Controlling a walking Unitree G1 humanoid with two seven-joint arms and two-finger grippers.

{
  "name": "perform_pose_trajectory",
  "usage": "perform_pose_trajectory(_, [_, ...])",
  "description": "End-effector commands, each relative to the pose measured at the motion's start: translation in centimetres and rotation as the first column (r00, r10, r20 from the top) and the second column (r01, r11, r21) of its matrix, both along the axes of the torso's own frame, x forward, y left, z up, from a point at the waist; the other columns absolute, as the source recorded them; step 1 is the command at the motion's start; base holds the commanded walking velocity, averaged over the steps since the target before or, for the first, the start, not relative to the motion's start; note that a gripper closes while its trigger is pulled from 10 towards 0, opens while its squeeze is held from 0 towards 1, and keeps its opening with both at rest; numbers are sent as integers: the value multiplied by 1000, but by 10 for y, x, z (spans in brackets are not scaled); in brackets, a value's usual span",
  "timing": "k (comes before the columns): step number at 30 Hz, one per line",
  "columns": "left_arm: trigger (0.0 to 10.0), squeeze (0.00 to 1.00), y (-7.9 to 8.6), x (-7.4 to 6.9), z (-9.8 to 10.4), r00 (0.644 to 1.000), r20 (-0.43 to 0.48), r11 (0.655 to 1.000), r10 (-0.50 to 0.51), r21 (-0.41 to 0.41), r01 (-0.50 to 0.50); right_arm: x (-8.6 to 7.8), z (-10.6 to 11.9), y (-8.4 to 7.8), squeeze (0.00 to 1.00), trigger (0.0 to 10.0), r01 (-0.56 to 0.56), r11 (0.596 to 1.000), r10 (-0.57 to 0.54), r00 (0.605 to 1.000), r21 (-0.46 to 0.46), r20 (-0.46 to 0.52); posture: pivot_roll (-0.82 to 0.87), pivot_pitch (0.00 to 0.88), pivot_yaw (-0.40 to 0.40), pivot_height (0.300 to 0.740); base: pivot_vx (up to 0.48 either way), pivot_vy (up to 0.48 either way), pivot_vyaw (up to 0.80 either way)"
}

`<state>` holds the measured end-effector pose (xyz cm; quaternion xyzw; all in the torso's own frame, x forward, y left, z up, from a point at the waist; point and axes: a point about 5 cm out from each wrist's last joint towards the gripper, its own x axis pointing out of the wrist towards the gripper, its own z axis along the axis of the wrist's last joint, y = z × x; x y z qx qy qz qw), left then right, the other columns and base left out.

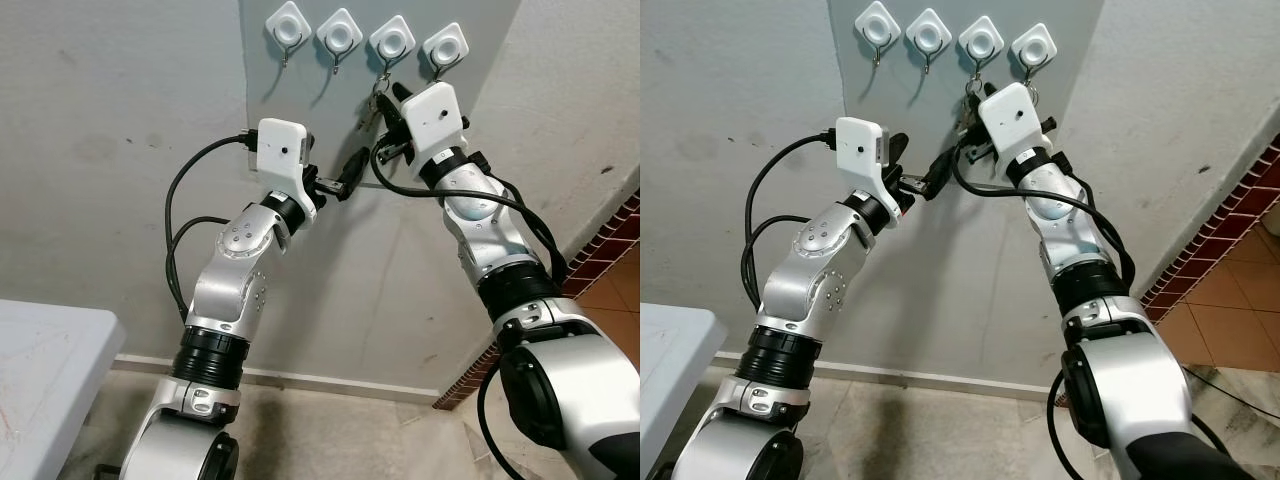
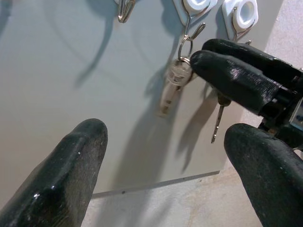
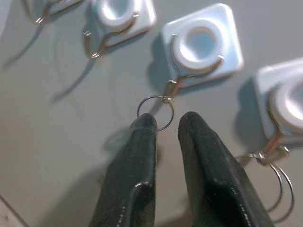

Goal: Hang keys on a hook

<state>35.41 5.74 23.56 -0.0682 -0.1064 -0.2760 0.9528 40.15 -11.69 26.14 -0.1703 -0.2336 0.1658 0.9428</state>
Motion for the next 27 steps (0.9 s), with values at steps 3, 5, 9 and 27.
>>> perform_pose_trajectory(3, [10000, 0, 0, -1, 3, 1000, 9, 1000, 23, -1, -23, -1, -9, -8, 1000, 10000, -18, 986, 27, 998, 166, -54, 98, 51, -67, 740, 0, 0, 0])
perform_pose_trajectory(5, [10000, 0, 2, -2, -2, 999, -9, 999, 42, -11, -42, -3, -15, -11, 1000, 10000, -25, 972, 42, 997, 234, -70, 98, 49, -66, 740, 0, 0, 0])
perform_pose_trajectory(9, [10000, 0, 10, -4, -28, 991, -99, 995, 90, -31, -94, -13, -38, -15, 1000, 10000, -25, 951, 58, 993, 307, -99, 98, 38, -64, 740, 0, 0, 0])
perform_pose_trajectory(27, [10000, 0, 47, -32, -125, 909, -319, 961, 268, 29, -273, -83, -147, -32, 1000, 10000, 163, 887, 0, 936, 433, -351, 74, 0, -44, 740, 0, 0, 0])
